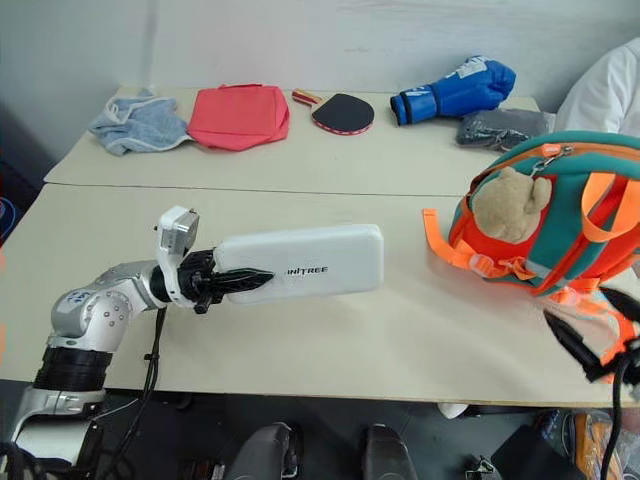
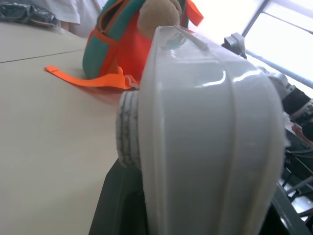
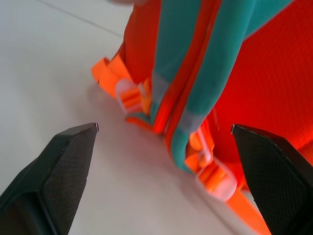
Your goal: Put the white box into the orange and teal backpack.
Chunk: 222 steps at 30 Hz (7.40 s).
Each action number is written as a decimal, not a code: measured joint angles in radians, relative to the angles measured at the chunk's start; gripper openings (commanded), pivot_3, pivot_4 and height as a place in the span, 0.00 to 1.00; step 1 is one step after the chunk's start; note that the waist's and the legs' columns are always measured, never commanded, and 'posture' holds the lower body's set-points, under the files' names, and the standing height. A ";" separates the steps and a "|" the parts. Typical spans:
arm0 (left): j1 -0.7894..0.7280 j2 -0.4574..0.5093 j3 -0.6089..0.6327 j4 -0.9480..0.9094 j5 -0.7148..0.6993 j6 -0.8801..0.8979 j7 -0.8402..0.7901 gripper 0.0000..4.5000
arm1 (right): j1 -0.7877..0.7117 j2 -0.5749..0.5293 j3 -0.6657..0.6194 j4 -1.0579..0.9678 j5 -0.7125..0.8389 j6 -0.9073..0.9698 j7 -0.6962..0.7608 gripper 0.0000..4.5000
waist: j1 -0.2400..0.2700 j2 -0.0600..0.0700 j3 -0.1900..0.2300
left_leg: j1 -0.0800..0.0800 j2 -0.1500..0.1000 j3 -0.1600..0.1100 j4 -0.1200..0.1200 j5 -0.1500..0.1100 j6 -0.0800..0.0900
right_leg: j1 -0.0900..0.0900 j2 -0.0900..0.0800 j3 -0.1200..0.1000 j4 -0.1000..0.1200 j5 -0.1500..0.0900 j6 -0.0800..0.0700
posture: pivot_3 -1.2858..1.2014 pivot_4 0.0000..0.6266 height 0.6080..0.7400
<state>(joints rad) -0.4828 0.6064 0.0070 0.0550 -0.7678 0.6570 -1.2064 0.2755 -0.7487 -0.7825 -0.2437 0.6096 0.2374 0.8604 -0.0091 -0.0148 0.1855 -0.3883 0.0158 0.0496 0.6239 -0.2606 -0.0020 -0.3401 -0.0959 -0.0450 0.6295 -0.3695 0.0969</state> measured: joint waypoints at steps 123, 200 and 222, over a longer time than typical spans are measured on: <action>-0.620 -0.149 -0.326 0.295 0.424 -0.205 -0.005 0.28 | -0.634 0.099 0.743 -0.221 0.295 0.575 -0.009 0.00 | 0.019 -0.008 0.004 | -0.021 -0.002 0.006 0.013 -0.001 0.007 | -0.022 0.000 -0.006 0.013 0.002 0.004 | 0.52 0.24 1.00; -0.246 0.060 0.046 0.298 0.301 -0.224 0.121 0.01 | -0.538 0.261 0.735 -0.228 0.127 0.419 -0.240 0.00 | 0.006 -0.007 0.004 | -0.032 -0.001 -0.001 0.026 0.000 0.006 | -0.032 -0.001 -0.004 0.028 0.002 0.004 | 0.52 0.24 1.00; -0.030 0.015 0.034 0.282 0.386 -0.432 0.069 0.61 | -0.413 0.204 0.733 -0.280 0.096 0.339 -0.190 0.44 | 0.007 -0.007 0.004 | -0.032 -0.002 0.001 0.026 0.000 0.008 | -0.033 -0.003 -0.003 0.029 0.002 0.004 | 0.52 0.24 1.00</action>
<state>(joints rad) -0.5126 0.6209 0.0412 0.3369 -0.3820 0.2249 -1.1378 -0.1371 -0.5452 -0.0499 -0.5235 0.7052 0.5765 0.6706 -0.0019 -0.0218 0.1891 -0.4205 0.0137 0.0503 0.6495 -0.2609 0.0060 -0.3728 -0.0991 -0.0478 0.6587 -0.3676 0.1009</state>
